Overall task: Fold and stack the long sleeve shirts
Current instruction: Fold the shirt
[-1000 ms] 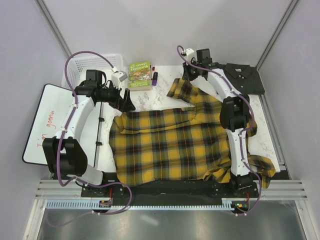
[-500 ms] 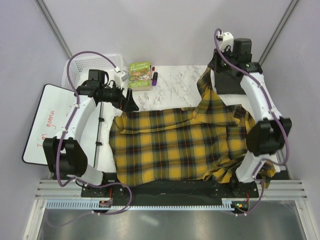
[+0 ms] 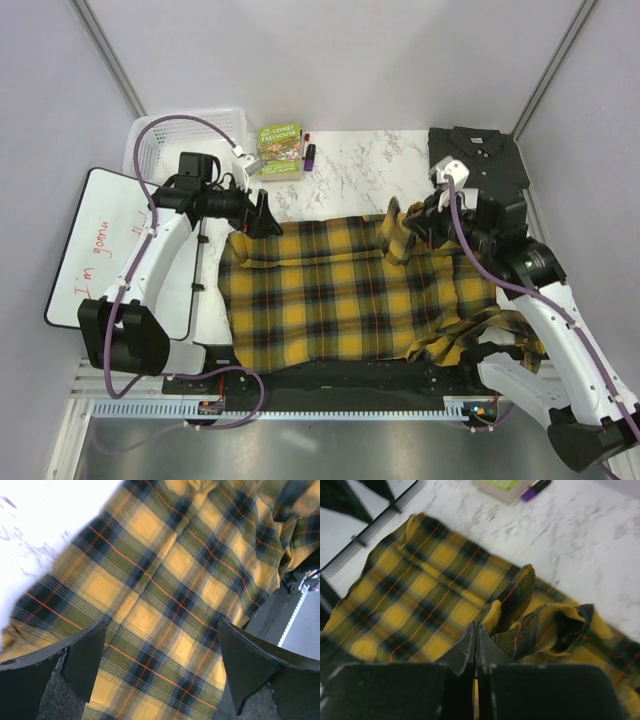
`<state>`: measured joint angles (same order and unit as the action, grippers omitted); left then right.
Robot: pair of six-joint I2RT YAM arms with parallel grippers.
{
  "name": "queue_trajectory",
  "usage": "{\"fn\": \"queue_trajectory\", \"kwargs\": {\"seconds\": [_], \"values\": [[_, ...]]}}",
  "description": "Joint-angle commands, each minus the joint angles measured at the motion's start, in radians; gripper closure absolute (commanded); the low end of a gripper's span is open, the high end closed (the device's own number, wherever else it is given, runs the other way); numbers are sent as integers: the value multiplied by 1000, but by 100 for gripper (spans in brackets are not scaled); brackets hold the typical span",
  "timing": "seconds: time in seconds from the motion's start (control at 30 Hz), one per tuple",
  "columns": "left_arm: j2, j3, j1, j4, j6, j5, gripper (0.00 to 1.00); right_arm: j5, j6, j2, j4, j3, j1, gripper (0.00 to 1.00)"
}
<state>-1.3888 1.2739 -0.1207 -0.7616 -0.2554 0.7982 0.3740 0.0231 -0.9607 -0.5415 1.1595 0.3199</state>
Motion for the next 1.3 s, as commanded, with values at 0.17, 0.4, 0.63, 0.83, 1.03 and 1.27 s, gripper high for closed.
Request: {"fn": "queue_trajectory", "kwargs": {"seconds": [0.17,0.4,0.63,0.83,1.03,1.27], "values": [[57,-128,-25,21,-22,27,0,168,-42,143,2,-198,294,45],[93,-232,-92,27,-15,107,2,-58,219,-126,-133,77,227,31],[258,-381,-145,151,102,190,5,57,849,-646,-607,365,180,37],[353,-389,-15,208,175,249,2,14,1046,-805,-663,463,260,36],[359,-358,154,220,214,328,2,-76,1061,-897,-585,347,350,38],[336,-337,230,217,193,349,1,-142,1046,-961,-468,258,373,39]]}}
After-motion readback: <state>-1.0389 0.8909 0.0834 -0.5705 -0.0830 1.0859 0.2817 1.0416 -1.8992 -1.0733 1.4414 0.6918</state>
